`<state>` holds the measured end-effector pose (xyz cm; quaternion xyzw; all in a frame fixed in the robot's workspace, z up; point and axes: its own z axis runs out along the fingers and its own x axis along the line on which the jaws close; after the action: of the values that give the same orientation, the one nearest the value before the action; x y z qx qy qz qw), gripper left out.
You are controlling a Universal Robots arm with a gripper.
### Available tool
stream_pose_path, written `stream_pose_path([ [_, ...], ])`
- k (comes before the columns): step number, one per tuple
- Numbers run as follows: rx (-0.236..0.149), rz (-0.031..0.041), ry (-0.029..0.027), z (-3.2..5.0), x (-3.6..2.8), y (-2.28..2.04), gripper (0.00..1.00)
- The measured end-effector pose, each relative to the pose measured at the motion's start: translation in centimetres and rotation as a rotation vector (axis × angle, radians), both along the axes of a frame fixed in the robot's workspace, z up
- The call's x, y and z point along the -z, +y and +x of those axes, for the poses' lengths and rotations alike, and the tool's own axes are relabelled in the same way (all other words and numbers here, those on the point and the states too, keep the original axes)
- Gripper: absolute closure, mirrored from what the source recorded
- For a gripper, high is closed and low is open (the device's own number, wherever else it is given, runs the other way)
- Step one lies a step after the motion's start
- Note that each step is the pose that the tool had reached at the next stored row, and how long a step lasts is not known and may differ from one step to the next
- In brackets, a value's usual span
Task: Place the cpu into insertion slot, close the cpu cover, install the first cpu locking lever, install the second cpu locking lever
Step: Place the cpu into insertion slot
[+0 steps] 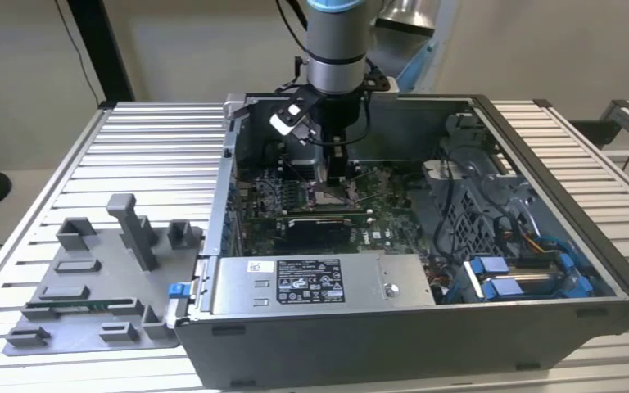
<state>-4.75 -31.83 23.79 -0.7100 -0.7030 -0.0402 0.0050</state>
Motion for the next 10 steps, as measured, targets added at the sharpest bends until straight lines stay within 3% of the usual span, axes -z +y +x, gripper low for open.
stream_pose_path([
  [10, 0.0, 0.0, 0.0, 0.0, 1.22, 0.0, 1.0],
])
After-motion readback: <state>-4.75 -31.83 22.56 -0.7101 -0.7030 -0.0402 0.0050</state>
